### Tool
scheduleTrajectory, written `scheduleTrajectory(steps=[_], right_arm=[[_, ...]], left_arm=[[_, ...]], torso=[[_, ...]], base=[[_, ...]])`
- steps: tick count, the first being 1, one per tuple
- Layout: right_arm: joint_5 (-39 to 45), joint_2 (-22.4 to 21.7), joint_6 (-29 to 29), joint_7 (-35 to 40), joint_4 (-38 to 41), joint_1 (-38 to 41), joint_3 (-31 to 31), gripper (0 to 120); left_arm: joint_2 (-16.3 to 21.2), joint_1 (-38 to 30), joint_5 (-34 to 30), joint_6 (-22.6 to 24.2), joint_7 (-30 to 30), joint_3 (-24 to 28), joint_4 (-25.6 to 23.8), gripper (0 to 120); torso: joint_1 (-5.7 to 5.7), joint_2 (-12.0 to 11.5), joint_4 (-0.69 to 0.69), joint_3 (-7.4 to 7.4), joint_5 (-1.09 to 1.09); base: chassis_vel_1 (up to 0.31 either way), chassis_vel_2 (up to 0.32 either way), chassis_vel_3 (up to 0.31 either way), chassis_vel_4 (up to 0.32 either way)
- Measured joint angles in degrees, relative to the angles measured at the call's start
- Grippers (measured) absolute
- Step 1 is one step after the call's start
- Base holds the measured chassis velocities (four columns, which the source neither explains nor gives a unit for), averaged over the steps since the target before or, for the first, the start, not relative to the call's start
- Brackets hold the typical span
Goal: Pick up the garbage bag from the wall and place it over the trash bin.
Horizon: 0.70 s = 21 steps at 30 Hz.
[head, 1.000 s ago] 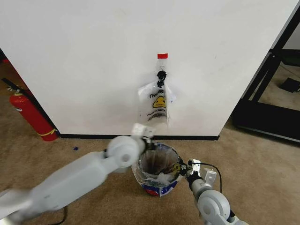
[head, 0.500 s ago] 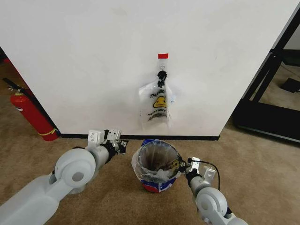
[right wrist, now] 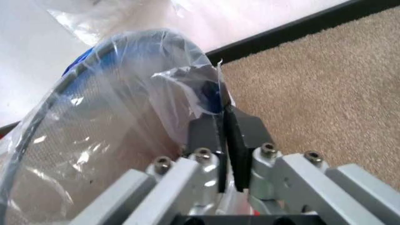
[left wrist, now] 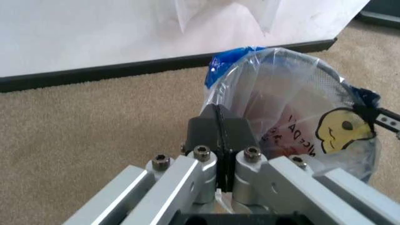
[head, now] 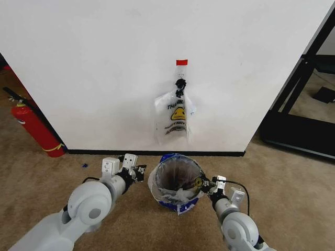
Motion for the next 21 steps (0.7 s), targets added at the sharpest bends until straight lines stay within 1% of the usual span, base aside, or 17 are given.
scheduleTrajectory(steps=[1,2,3,5,6,7,8,9,10,11,13,14,15,16,18,20,21], right_arm=[[0.37,-0.23,-0.18,0.07,0.05,-0.30,0.31,12],[0.51,-0.36,-0.21,0.07,0.10,-0.46,0.46,16],[0.51,-0.36,-0.21,0.07,0.10,-0.46,0.46,16],[1.05,-0.77,-0.23,-0.01,0.62,-0.88,0.77,24],[1.19,-0.87,-0.21,-0.07,0.77,-0.99,0.84,26],[1.49,-1.15,-0.16,-0.33,1.20,-1.31,1.05,32],[1.57,-1.29,-0.15,-0.43,1.43,-1.47,1.13,33],[1.61,-1.55,0.02,-0.61,1.96,-1.88,1.31,40],[1.58,-1.67,0.13,-0.69,2.23,-2.15,1.42,45],[1.58,-1.67,0.13,-0.69,2.23,-2.15,1.42,45],[1.21,-1.91,0.41,-0.87,3.06,-3.03,1.66,53],[1.11,-1.95,0.46,-0.88,3.30,-3.27,1.75,55],[0.75,-2.08,0.54,-0.90,4.09,-4.14,2.05,62],[0.65,-2.12,0.56,-0.91,4.27,-4.35,2.13,62],[-0.22,-2.39,1.11,-1.40,5.31,-5.65,2.88,75],[-0.30,-2.42,1.22,-1.49,5.43,-5.83,3.03,75],[-0.50,-2.46,1.50,-1.66,5.82,-6.32,3.50,82]], left_arm=[[-0.17,0.66,0.52,-0.01,-0.01,0.01,-0.37,8],[-0.23,1.04,0.89,-0.01,-0.02,0.03,-0.52,11],[-0.23,1.04,0.89,-0.01,-0.02,0.03,-0.52,11],[-0.36,1.90,1.88,0.00,-0.02,0.02,-0.78,20],[-0.38,2.03,2.00,0.00,-0.02,0.02,-0.80,22],[-0.44,2.47,2.34,0.02,-0.02,-0.05,-0.91,28],[-0.47,2.63,2.44,0.03,-0.03,-0.07,-0.96,30],[-0.51,3.04,2.65,0.08,-0.04,-0.13,-1.21,36],[-0.54,3.27,2.72,0.13,-0.05,-0.16,-1.40,39],[-0.54,3.27,2.72,0.13,-0.05,-0.16,-1.40,39],[-0.67,3.81,3.05,0.23,-0.11,-0.19,-1.78,50],[-0.72,3.93,3.14,0.27,-0.14,-0.19,-1.86,52],[-0.90,4.29,3.38,0.35,-0.23,-0.19,-2.09,58],[-0.94,4.38,3.44,0.37,-0.24,-0.19,-2.14,59],[-1.12,4.95,3.89,0.46,-0.28,-0.19,-2.39,72],[-1.15,5.03,3.96,0.47,-0.29,-0.19,-2.43,73],[-1.26,5.32,4.15,0.49,-0.29,-0.25,-2.55,79]], torso=[[0.00,0.00,0.00,0.00,0.01],[0.00,0.00,0.00,0.00,0.01],[0.00,0.00,0.00,0.00,0.01],[0.00,0.00,0.01,0.00,0.00],[0.00,0.00,0.01,0.00,0.00],[0.00,0.00,0.00,0.00,0.00],[0.00,0.00,0.00,0.00,0.00],[0.00,0.00,0.01,0.00,0.00],[0.00,0.00,0.00,0.00,0.00],[0.00,0.00,0.00,0.00,0.00],[0.00,0.00,0.00,0.00,0.00],[0.00,0.00,0.00,0.00,0.01],[0.00,0.00,0.00,0.00,0.00],[0.00,0.00,0.00,0.00,0.00],[0.00,0.00,0.00,0.00,0.00],[0.00,0.00,0.00,0.00,0.00],[0.00,0.00,0.00,0.00,0.00]], base=[[0.000,0.000,0.000,0.000],[0.000,0.000,0.000,0.000],[0.000,0.000,0.000,0.000],[0.000,0.000,0.000,0.000],[0.000,0.000,0.000,0.000],[0.000,0.000,0.000,0.000],[0.000,0.000,0.000,0.000],[0.000,0.000,0.000,0.000],[0.000,0.000,0.000,0.000],[0.000,0.000,0.000,0.000],[0.000,0.000,0.000,0.000],[0.000,0.000,0.000,0.000],[0.000,0.000,0.000,0.000],[0.000,0.000,0.000,0.000],[0.000,0.000,0.000,0.000],[0.000,0.000,0.000,0.000],[0.000,0.000,0.000,0.000]])
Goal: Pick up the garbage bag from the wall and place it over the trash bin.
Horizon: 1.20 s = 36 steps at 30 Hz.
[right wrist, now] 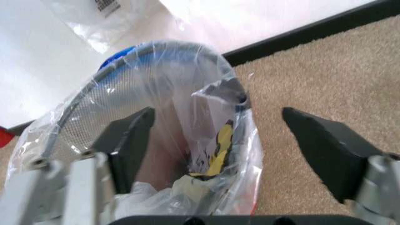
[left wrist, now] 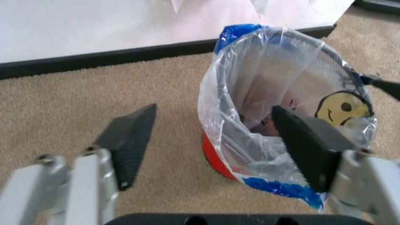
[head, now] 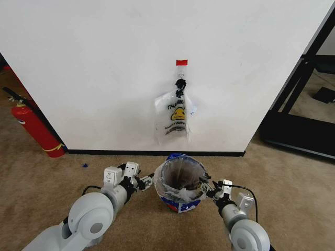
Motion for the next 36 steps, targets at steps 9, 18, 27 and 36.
scheduleTrajectory(steps=[9,18,27,36], right_arm=[[-10.81,0.27,7.93,-6.31,2.33,-5.53,5.64,100],[-31.49,8.92,26.94,-14.27,3.97,-18.74,18.87,100],[-39.90,17.00,40.40,-17.10,7.32,-27.98,23.19,100],[-40.77,18.66,44.83,-16.03,5.57,-30.08,21.89,100]], left_arm=[[-0.63,4.89,12.24,-6.98,7.85,-2.97,1.62,100],[-7.80,14.24,37.86,-41.24,20.55,-11.58,13.50,100],[-20.65,29.39,49.16,-56.37,25.44,-20.28,12.56,100],[-24.29,32.61,52.67,-58.00,25.88,-20.72,10.46,100]], torso=[[0.00,0.00,0.01,0.00,0.00],[0.00,0.01,-0.01,0.00,0.00],[-0.01,0.02,0.01,-0.01,0.00],[0.00,0.02,0.00,0.00,0.00]], base=[[0.000,0.000,0.000,0.000],[0.000,0.000,0.000,0.000],[0.000,0.000,0.000,0.000],[0.000,0.000,0.000,0.000]])
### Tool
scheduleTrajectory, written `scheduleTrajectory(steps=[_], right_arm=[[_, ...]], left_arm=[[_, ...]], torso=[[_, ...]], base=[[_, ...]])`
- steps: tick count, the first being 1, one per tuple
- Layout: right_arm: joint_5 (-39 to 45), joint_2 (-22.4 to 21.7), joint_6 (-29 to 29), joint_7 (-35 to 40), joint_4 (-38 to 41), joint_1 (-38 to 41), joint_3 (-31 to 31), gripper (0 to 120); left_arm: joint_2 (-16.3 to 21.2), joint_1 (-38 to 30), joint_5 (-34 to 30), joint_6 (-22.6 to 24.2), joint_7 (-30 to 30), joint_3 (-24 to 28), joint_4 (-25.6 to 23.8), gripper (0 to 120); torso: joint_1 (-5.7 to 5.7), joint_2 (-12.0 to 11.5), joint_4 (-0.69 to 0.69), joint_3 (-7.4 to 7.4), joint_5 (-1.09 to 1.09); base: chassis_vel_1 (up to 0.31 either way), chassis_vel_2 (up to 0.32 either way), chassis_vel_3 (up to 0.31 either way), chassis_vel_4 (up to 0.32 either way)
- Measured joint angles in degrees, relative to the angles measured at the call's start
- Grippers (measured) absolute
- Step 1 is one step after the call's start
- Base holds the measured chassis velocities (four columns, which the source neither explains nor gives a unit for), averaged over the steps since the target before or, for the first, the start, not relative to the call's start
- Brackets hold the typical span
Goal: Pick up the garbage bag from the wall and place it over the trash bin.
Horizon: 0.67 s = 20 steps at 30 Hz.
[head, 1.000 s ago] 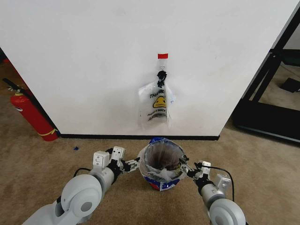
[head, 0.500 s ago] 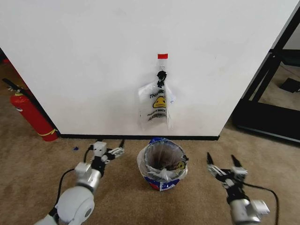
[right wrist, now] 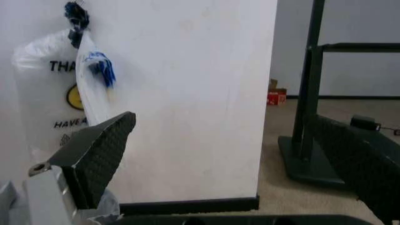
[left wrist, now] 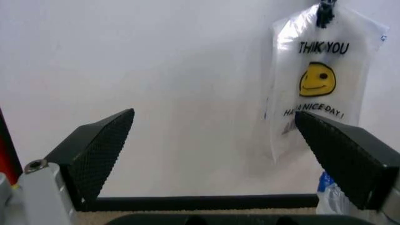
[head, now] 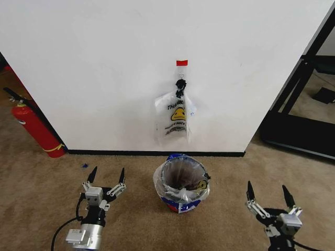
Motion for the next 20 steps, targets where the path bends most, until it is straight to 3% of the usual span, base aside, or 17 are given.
scheduleTrajectory(steps=[20], right_arm=[[-1.13,-0.59,-0.11,-1.63,-0.07,-0.07,-1.30,100]], left_arm=[[-0.02,-0.34,0.94,1.17,-0.39,-0.35,-0.30,100]], torso=[[0.00,-0.01,0.00,0.00,0.00]], base=[[0.000,0.000,0.000,0.000]])
